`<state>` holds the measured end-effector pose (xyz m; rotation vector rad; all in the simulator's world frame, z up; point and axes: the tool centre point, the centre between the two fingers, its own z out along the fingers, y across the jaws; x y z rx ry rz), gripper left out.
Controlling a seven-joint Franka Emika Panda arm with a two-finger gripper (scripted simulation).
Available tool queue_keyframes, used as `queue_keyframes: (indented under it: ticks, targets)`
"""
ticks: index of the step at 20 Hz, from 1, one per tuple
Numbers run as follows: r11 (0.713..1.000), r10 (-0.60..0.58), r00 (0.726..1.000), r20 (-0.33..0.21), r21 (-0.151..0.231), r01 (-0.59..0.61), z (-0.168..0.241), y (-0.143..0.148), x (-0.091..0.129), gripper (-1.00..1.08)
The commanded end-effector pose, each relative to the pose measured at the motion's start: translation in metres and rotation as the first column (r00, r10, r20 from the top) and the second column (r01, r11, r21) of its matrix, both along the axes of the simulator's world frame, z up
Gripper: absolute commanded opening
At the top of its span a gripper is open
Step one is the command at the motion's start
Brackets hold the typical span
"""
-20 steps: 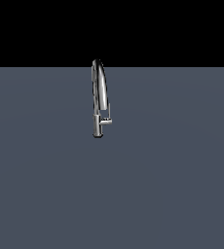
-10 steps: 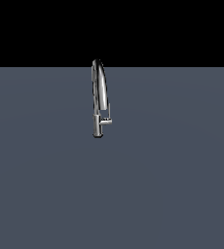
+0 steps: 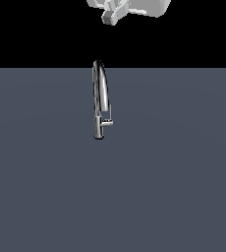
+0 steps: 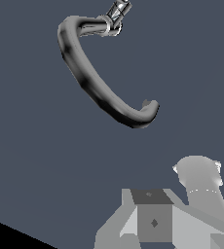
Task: Turn on the faucet by rotating a designated handle.
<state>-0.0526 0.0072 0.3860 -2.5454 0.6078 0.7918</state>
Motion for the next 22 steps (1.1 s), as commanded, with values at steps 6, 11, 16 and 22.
queue_keyframes:
  ticks: [6, 11, 16, 22]
  targets:
    - [0.991, -0.087, 0.99, -0.114, 0.088, 0.098, -0.031, 0.0, 0.038, -1.0]
    - [0.975, -0.14, 0.971, -0.195, 0.142, 0.169, -0.055, -0.001, 0.062, -1.0]
    - [0.951, -0.187, 0.942, -0.279, 0.189, 0.244, -0.08, -0.001, 0.084, -1.0]
    - [0.91, -0.234, 0.894, -0.383, 0.237, 0.34, -0.114, -0.001, 0.109, -1.0]
